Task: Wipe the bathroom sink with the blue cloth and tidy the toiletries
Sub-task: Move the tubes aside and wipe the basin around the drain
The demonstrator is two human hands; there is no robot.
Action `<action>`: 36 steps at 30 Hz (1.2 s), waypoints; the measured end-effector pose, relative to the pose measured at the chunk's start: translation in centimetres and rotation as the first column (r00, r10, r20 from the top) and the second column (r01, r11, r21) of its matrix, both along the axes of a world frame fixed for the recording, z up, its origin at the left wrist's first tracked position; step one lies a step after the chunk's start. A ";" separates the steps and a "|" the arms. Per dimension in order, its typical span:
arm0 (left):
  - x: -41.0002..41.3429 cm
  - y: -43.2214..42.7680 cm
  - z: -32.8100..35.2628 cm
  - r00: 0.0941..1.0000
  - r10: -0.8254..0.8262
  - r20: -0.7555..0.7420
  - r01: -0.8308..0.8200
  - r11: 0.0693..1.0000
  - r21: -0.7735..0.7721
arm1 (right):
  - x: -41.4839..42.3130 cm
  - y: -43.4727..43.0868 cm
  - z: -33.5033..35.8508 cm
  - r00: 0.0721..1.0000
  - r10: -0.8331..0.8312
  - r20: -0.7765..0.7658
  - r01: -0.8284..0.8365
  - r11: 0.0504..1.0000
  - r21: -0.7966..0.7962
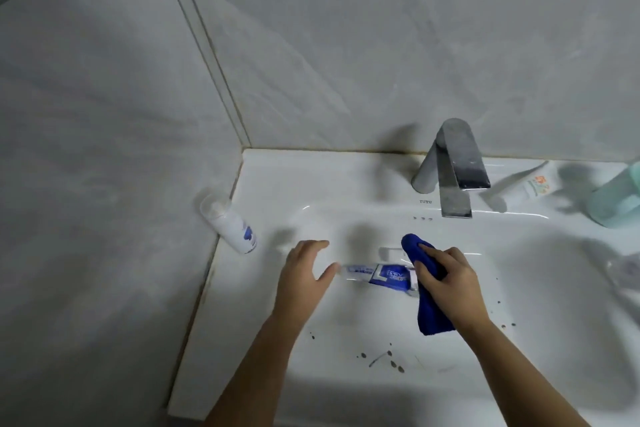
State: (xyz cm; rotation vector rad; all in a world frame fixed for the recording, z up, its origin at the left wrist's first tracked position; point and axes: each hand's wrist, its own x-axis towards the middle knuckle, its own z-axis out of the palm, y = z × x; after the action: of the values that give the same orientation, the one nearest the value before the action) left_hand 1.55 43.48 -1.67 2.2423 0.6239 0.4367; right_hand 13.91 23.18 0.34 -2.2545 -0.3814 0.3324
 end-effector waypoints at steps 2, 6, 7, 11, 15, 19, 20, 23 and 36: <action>1.4 -0.4 -2.3 0.988 -0.090 -0.124 0.085 0.995 -0.052 | 0.2 -1.0 -0.7 1.000 -0.026 -0.006 0.025 0.999 -0.035; 3.6 -1.2 -5.9 0.950 -0.194 -0.245 0.182 0.981 -0.073 | 0.6 -2.3 -2.4 0.997 -0.072 -0.037 0.068 0.992 -0.102; 4.2 -1.3 -6.7 0.939 -0.220 -0.264 0.209 0.975 -0.072 | 0.7 -2.4 -2.9 0.995 -0.086 -0.049 0.081 0.990 -0.113; 6.0 -1.7 -9.2 0.871 -0.314 -0.377 0.332 0.943 -0.018 | 0.9 -2.9 -4.3 0.989 -0.118 -0.085 0.106 0.985 -0.139; 6.6 -1.5 -10.8 0.851 -0.340 -0.400 0.355 0.934 -0.037 | 0.8 -3.6 -5.0 0.987 -0.139 -0.085 0.126 0.981 -0.145; 7.1 -1.3 -10.7 0.886 -0.290 -0.363 0.292 0.955 -0.050 | 0.5 -4.0 -5.2 0.980 -0.182 -0.080 0.170 0.976 -0.134; 7.2 -1.3 -10.3 0.892 -0.282 -0.353 0.279 0.958 -0.063 | 0.4 -4.1 -5.2 0.979 -0.186 -0.083 0.174 0.976 -0.130; 7.0 -1.5 -9.1 0.913 -0.254 -0.319 0.227 0.967 -0.118 | 0.1 -4.1 -4.9 0.977 -0.194 -0.086 0.183 0.976 -0.117; 3.1 0.7 -0.9 0.978 0.190 -0.088 -0.203 0.961 -0.190 | -0.2 0.6 -1.2 0.994 -0.063 -0.085 0.071 0.993 0.094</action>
State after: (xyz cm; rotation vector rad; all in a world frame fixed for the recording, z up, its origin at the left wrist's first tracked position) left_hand 4.64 44.19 -2.59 2.0212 0.8923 0.3787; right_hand 13.73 23.81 -0.88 -2.1462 -0.2723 0.3623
